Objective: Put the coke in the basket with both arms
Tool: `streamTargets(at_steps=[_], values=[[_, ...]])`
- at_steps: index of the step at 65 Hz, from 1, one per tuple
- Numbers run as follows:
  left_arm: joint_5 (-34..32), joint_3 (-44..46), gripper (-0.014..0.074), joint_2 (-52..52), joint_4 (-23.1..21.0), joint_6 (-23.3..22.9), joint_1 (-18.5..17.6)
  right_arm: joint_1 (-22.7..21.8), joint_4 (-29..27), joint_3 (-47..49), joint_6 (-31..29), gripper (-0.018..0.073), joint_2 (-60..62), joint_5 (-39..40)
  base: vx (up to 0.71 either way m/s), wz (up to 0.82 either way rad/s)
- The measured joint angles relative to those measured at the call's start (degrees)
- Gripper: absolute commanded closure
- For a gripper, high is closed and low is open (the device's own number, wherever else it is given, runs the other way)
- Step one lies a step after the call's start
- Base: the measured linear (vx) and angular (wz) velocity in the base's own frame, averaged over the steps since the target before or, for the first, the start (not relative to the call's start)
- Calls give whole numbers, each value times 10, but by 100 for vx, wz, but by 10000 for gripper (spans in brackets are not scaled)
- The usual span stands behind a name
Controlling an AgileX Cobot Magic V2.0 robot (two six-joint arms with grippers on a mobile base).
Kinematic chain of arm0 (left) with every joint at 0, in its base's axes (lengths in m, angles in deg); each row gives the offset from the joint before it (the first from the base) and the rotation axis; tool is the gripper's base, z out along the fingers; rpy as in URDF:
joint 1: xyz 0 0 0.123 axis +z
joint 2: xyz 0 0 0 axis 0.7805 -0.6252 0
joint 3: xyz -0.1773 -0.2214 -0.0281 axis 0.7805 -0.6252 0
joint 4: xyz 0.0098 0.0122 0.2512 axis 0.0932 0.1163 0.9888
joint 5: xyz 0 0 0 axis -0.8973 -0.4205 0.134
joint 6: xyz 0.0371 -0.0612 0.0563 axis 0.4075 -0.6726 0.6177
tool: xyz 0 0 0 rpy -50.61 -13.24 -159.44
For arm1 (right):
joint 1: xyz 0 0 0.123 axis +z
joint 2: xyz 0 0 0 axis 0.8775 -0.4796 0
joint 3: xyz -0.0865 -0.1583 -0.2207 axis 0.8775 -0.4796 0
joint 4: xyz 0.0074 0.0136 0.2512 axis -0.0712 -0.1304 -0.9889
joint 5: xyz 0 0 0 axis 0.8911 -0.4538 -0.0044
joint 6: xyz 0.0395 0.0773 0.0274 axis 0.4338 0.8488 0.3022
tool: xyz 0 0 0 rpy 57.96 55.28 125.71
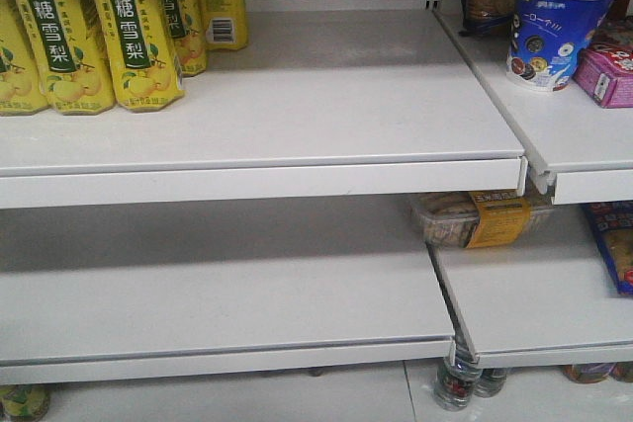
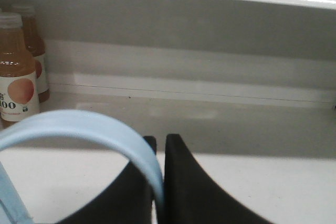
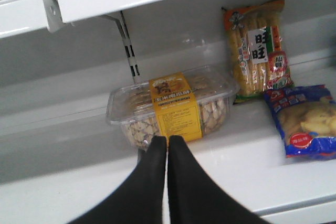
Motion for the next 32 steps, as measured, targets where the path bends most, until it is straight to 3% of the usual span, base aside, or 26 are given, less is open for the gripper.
streamTargets(at_steps=[13,32], values=[[0,0,602,0,0,0,0,-2,67,0,0,564,0,28,0,0],[0,0,602,0,0,0,0,-2,81,0,0,564,0,87,0,0]])
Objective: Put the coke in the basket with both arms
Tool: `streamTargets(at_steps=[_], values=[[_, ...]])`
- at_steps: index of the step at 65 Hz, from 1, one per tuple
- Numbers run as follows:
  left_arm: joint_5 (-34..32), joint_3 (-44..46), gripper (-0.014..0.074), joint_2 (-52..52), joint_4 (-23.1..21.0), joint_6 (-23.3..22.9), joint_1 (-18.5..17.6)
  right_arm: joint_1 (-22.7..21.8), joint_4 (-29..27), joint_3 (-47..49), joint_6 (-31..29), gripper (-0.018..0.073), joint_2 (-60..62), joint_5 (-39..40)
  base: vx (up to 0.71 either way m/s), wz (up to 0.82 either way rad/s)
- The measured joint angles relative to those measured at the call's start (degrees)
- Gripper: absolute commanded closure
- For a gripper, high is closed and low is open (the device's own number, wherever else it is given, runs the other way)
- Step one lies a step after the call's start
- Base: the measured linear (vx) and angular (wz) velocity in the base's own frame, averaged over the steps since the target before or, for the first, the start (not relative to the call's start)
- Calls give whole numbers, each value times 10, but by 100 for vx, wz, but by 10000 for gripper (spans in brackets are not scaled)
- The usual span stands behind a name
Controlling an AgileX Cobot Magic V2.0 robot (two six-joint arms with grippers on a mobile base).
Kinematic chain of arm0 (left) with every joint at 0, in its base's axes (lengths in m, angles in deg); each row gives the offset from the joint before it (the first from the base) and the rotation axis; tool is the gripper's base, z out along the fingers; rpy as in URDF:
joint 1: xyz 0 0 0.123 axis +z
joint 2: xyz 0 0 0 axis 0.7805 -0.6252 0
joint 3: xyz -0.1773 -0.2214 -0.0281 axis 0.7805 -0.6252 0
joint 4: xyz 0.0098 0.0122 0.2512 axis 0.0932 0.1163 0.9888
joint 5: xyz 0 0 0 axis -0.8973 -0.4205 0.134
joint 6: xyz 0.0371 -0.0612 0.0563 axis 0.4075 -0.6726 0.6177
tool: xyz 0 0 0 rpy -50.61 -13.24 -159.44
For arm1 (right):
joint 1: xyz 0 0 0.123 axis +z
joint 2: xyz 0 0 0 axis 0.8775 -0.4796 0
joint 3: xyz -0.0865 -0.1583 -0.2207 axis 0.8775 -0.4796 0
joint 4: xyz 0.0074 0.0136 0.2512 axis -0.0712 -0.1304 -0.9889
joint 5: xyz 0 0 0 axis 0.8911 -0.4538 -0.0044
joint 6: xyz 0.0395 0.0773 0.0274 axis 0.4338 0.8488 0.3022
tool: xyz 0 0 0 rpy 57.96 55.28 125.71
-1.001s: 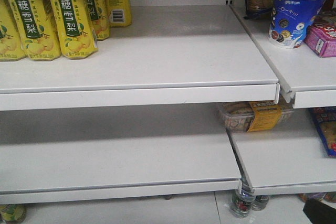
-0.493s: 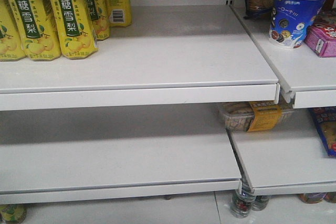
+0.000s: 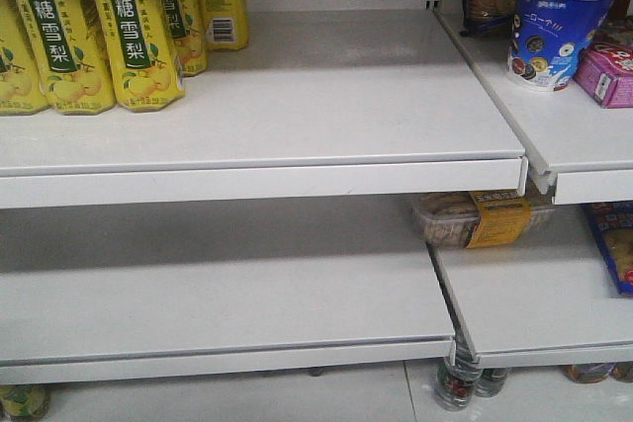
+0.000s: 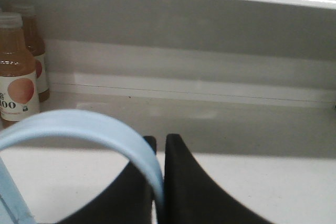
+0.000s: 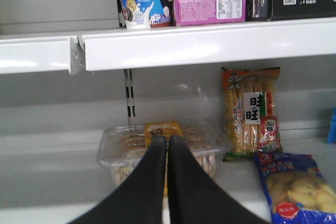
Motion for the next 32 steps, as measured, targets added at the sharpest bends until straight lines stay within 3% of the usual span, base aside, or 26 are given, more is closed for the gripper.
streamTargets(at_steps=[32], values=[[0,0,602,0,0,0,0,0,2,0,0,564,0,24,0,0]])
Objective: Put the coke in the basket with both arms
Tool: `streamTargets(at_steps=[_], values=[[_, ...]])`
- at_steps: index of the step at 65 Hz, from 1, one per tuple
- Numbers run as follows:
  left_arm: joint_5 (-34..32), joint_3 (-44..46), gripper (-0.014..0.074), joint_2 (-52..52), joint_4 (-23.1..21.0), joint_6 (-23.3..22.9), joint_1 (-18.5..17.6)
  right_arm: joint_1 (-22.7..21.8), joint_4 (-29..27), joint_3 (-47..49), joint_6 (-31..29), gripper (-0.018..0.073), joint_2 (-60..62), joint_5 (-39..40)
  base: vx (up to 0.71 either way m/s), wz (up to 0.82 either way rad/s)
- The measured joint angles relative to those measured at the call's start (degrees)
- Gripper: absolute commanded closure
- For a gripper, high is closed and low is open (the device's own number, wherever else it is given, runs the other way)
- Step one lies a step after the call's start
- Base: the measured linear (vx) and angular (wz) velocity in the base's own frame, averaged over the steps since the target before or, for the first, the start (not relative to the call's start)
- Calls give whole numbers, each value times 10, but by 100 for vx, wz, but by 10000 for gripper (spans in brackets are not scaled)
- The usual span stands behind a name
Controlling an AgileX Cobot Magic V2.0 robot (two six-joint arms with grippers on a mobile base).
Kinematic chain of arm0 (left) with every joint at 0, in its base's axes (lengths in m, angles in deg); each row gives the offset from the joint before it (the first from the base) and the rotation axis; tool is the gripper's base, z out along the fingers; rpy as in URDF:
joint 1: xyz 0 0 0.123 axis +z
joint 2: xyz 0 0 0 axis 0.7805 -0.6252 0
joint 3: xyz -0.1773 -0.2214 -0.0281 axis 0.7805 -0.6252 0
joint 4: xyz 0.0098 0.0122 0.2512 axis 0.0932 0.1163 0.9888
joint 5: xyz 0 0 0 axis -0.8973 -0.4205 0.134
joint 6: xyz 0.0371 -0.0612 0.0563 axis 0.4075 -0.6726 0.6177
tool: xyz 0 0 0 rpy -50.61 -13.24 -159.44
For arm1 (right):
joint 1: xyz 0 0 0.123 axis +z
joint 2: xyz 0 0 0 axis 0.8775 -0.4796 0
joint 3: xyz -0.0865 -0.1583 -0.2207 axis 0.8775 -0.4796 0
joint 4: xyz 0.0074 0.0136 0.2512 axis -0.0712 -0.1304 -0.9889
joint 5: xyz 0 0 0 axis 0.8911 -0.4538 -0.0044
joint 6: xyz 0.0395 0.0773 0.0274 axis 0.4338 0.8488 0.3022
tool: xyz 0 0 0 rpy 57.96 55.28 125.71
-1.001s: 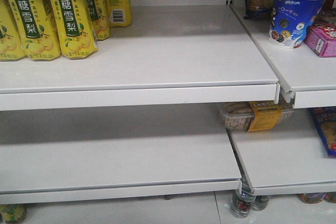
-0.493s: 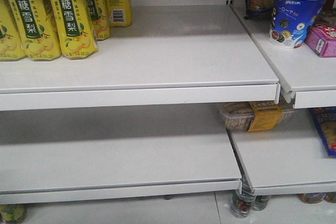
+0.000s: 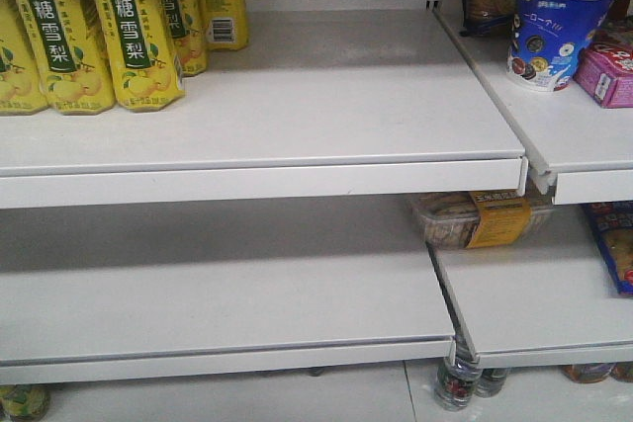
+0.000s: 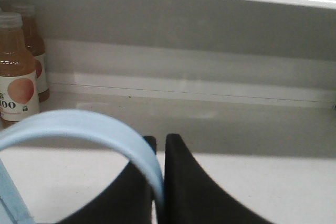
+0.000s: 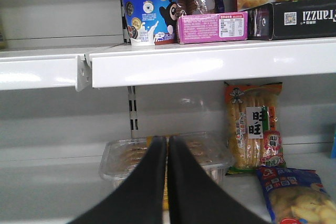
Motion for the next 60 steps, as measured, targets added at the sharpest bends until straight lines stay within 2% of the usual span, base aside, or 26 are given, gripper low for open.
streamTargets(at_steps=[60], values=[[0,0,602,0,0,0,0,0,0,0,0,564,0,1,0,0]])
